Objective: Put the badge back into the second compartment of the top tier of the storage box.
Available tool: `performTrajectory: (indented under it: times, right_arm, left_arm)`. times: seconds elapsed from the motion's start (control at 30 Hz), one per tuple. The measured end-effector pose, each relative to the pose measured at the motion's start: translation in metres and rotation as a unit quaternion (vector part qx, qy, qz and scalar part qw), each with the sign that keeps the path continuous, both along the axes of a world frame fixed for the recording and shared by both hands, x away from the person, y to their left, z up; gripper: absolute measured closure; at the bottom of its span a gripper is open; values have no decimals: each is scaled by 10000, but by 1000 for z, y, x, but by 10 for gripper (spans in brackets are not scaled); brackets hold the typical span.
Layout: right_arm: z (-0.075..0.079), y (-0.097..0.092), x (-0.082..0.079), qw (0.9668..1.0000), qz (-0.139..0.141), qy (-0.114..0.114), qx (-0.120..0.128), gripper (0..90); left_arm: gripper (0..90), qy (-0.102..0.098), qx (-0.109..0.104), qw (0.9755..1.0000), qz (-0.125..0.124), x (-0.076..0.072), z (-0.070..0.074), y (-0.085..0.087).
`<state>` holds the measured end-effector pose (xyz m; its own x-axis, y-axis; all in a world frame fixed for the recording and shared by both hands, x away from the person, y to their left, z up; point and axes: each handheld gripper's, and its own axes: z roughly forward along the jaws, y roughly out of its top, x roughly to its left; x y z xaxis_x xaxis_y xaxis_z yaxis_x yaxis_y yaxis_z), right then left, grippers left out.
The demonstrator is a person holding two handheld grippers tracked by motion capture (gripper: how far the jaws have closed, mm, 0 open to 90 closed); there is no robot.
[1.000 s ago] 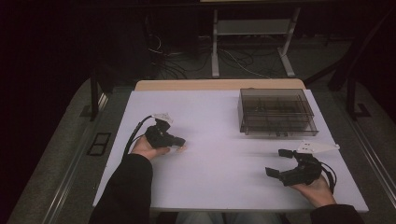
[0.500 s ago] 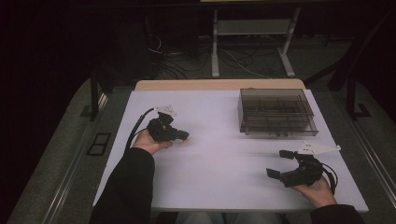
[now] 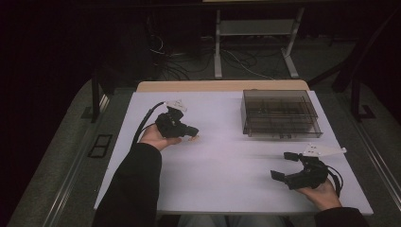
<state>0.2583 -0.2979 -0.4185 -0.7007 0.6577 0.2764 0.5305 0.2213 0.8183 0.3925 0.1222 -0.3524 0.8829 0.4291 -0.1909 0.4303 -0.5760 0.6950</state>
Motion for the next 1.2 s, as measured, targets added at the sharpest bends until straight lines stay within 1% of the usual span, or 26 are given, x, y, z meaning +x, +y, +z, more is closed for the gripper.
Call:
performTrajectory:
  times: [0.23,0.37,0.4,0.43,0.53,0.6,0.73,0.97,1.2]
  right_arm:
    - [0,0,0,10000,11,5,-3,0]
    - [0,0,0,10000,17,-5,-2,0]
    - [0,0,0,10000,12,-3,-1,0]
    - [0,0,0,10000,15,-4,-2,0]
    - [0,0,0,10000,20,8,2,0]
    - [0,0,0,10000,21,11,0,0]
    - [0,1,1,10000,38,-6,-11,0]
    - [-1,1,0,10000,32,6,-14,0]
    - [0,1,0,10000,35,7,-17,0]
  left_arm:
    - [881,-68,-40,9999,-67,4,7,-8]
    - [881,-116,21,9998,-142,5,13,-13]
    - [881,-120,7,9998,-147,5,14,-15]
    - [881,-126,-57,9998,-108,5,15,-17]
    - [881,-185,-97,9996,-175,5,19,-21]
    - [881,-193,-98,9995,-212,4,21,-24]
    - [881,-273,-115,9991,-296,5,27,-32]
    - [880,-333,-59,9986,-414,4,34,-49]
    - [880,-376,42,9975,-596,4,40,-69]
